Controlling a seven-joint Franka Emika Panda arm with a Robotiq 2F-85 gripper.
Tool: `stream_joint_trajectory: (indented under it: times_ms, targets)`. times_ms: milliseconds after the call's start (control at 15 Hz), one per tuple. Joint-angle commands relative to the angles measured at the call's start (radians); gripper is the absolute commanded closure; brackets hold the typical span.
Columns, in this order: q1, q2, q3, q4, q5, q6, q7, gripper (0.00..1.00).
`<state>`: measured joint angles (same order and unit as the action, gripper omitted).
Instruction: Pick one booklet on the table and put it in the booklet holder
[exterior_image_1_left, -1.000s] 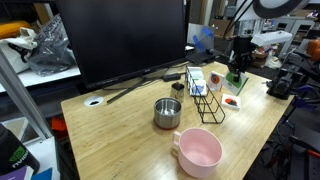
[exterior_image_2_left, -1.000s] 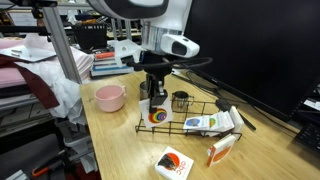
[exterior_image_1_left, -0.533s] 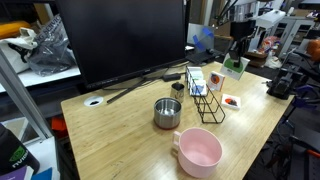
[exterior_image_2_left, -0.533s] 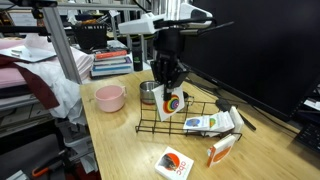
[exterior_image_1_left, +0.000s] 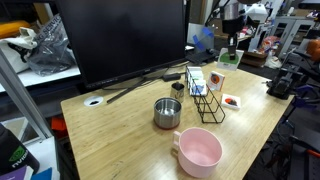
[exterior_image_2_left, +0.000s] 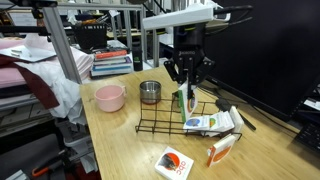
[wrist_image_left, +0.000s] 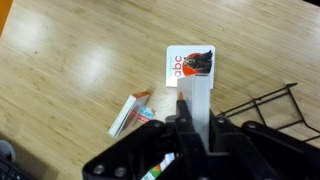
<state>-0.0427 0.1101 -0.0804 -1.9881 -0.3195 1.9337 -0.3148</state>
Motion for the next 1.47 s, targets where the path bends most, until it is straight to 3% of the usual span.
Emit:
stream_joint_trajectory:
  times_ms: [0, 333, 400, 867, 1267, 1333, 1400]
  targets:
    - [-0.010, 0.014, 0.010, 0.017, -0.003, -0.004, -0.029, 0.85]
    - [-0.011, 0.028, 0.011, 0.034, -0.006, -0.014, -0.058, 0.85]
    - [-0.011, 0.028, 0.011, 0.034, -0.006, -0.014, -0.058, 0.96]
    - [0.026, 0.068, 0.064, 0.039, -0.015, 0.006, -0.067, 0.96]
    - [0.033, 0.143, 0.094, 0.055, -0.011, 0.052, -0.167, 0.96]
    - [0.035, 0.128, 0.090, 0.035, -0.005, 0.042, -0.118, 0.96]
    - [0.035, 0.136, 0.092, 0.036, -0.005, 0.044, -0.121, 0.85]
